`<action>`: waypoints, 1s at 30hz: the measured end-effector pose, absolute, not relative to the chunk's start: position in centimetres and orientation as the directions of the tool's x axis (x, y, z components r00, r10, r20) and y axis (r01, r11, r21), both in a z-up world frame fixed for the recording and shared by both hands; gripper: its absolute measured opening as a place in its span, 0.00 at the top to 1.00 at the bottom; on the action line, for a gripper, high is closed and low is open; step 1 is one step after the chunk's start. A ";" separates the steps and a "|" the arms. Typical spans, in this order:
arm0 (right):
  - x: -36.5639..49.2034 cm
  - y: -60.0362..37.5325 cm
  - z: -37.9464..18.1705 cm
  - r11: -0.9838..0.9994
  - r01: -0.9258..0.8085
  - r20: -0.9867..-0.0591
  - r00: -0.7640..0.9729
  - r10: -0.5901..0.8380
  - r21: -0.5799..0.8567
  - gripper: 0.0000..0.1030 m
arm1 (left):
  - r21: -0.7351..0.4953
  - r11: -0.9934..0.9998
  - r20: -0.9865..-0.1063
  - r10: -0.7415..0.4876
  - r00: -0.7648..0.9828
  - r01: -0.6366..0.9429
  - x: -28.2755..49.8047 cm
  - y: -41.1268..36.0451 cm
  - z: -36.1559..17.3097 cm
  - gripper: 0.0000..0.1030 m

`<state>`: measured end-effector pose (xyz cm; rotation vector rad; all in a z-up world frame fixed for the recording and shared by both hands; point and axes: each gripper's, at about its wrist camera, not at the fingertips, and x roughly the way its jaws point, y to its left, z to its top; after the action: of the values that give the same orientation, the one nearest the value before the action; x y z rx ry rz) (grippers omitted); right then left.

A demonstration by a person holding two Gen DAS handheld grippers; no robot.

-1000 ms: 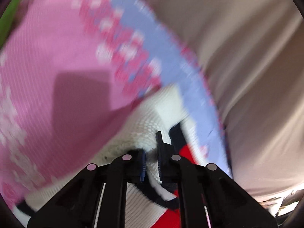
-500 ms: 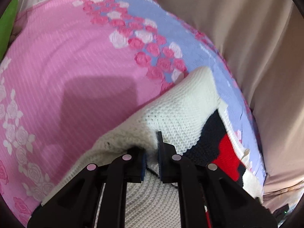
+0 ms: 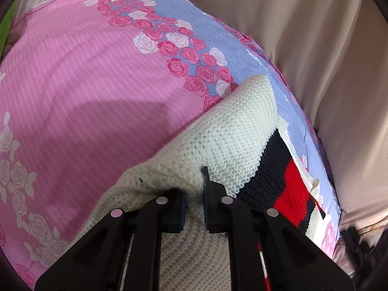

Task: Fold small clothes

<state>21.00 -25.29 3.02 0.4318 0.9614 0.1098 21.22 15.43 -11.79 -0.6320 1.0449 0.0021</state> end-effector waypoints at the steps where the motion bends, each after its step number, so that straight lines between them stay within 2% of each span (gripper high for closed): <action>1: 23.2 -22.4 3.1 0.919 0.008 -0.763 0.560 0.322 0.394 0.47 | -0.485 0.826 -0.804 -0.292 0.517 -0.287 21.2 15.5 -11.8 0.89; 4: 29.0 -15.1 2.2 0.931 -0.176 -0.779 0.511 0.363 0.319 0.35 | -0.483 0.835 -0.804 -0.304 0.511 -0.264 21.4 15.5 -11.8 0.89; 7: 33.4 -9.9 0.1 0.924 -0.284 -0.811 0.456 0.365 0.256 0.35 | -0.499 0.833 -0.798 -0.334 0.502 -0.238 21.6 15.9 -12.0 0.89; 11: 36.8 -6.4 -3.0 0.915 -0.326 -0.834 0.414 0.365 0.239 0.35 | -0.525 0.824 -0.785 -0.374 0.494 -0.211 21.8 16.3 -12.2 0.89; 12: 37.4 -5.8 -3.7 0.911 -0.334 -0.836 0.403 0.372 0.244 0.54 | -0.529 0.823 -0.782 -0.379 0.495 -0.206 21.8 16.4 -12.2 0.89; 13: 37.7 -5.5 -4.0 0.908 -0.341 -0.841 0.391 0.373 0.244 0.97 | -0.538 0.818 -0.776 -0.387 0.498 -0.203 21.7 16.5 -12.3 0.89; 17: 38.8 -4.4 -2.9 0.924 -0.348 -0.836 0.450 0.314 0.159 0.97 | -0.559 0.804 -0.764 -0.405 0.503 -0.201 21.7 16.8 -12.5 0.89; 20: 41.0 -3.7 -3.0 0.928 -0.312 -0.828 0.452 0.332 0.202 0.97 | -0.549 0.813 -0.766 -0.395 0.508 -0.195 21.6 16.6 -12.5 0.89; 24: 41.9 -2.5 -4.8 0.938 -0.305 -0.855 0.428 0.292 0.167 0.97 | -0.517 0.835 -0.783 -0.372 0.499 -0.189 21.9 16.2 -12.3 0.89; 27: 40.6 -4.5 -2.6 0.939 -0.224 -0.830 0.445 0.338 0.262 0.95 | -0.516 0.833 -0.793 -0.376 0.480 -0.200 22.4 16.3 -12.2 0.89; 28: 38.8 -6.4 -0.8 0.924 -0.200 -0.785 0.487 0.383 0.327 0.94 | -0.525 0.829 -0.788 -0.388 0.478 -0.193 22.5 16.4 -12.3 0.89; 30: 34.5 -10.7 1.2 0.916 -0.129 -0.733 0.562 0.383 0.380 0.92 | -0.532 0.823 -0.790 -0.396 0.469 -0.200 22.8 16.6 -12.4 0.89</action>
<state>34.46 -10.66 1.16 0.2994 0.9291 0.3069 22.83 16.61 -12.37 -0.6236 1.0955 -0.1300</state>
